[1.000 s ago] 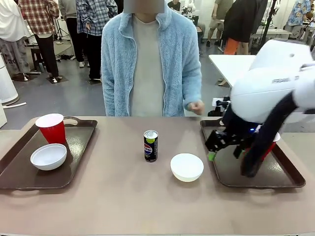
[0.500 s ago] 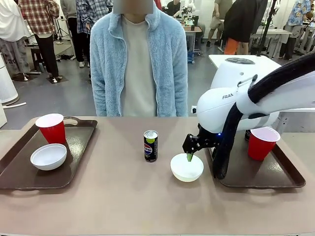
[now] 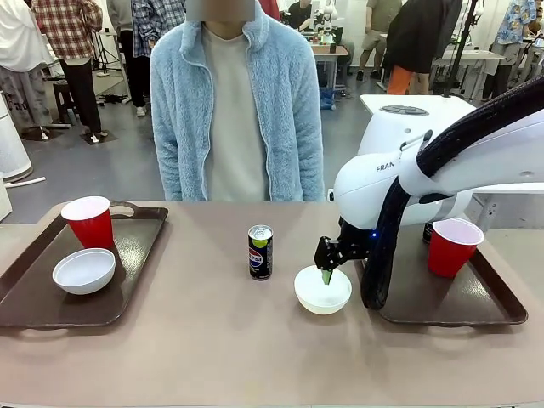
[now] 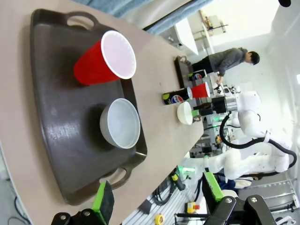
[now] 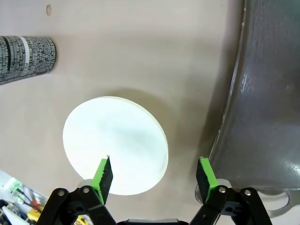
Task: Prepare tableware on both trays.
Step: Pick up a Picnic Bowl from the table and place it on a Handle tray.
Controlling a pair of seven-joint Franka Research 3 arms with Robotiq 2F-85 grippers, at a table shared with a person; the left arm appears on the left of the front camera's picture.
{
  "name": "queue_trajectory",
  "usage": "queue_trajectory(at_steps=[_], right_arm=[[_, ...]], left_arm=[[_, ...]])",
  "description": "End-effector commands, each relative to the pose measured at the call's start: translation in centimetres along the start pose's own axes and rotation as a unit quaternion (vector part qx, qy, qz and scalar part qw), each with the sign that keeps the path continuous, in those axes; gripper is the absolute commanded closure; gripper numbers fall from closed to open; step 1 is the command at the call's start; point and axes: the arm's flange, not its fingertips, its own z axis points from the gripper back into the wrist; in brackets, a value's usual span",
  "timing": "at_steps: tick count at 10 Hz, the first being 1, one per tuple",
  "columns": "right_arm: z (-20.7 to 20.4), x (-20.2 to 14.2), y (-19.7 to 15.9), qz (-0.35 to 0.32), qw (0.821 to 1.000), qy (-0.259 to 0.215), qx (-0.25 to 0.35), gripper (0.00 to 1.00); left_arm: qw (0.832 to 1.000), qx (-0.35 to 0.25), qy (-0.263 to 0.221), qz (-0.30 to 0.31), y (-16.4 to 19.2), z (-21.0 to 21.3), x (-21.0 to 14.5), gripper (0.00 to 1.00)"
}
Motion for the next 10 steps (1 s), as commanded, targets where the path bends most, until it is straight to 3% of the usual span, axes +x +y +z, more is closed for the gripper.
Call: queue_trajectory(at_steps=[1, 2, 4, 5, 6, 9, 10], right_arm=[[-0.2, 0.7, 0.3, 0.007, 1.0, 0.014, 0.01, 0.67], [-0.7, 0.8, 0.2, 0.007, 1.0, 0.02, 0.01, 1.0], [-1.2, 0.9, -0.1, 0.004, 1.0, 0.029, 0.009, 1.0], [-1.3, 0.8, -0.1, 0.004, 1.0, 0.029, 0.007, 0.83], [-1.3, 0.8, -0.2, 0.003, 0.999, 0.031, 0.006, 0.98], [-0.8, 0.4, -0.2, 0.002, 1.0, 0.03, 0.0, 1.0], [-0.2, -0.1, -0.2, 0.005, 0.999, 0.029, -0.027, 1.0]], left_arm=[[1.0, -0.005, -0.004, 0.0, -0.3, 0.0, -0.3, 0.0], [1.0, -0.005, -0.004, 0.0, -0.3, 0.0, -0.3, 0.0], [1.0, -0.005, -0.004, 0.0, -0.3, 0.0, -0.3, 0.0], [1.0, -0.005, -0.004, 0.0, -0.3, 0.0, -0.3, 0.0], [1.0, -0.005, -0.004, 0.0, -0.3, 0.0, -0.3, 0.0], [1.0, -0.005, -0.004, 0.0, -0.3, 0.0, -0.3, 0.0], [1.0, -0.005, -0.004, 0.0, -0.3, 0.0, -0.3, 0.0]])
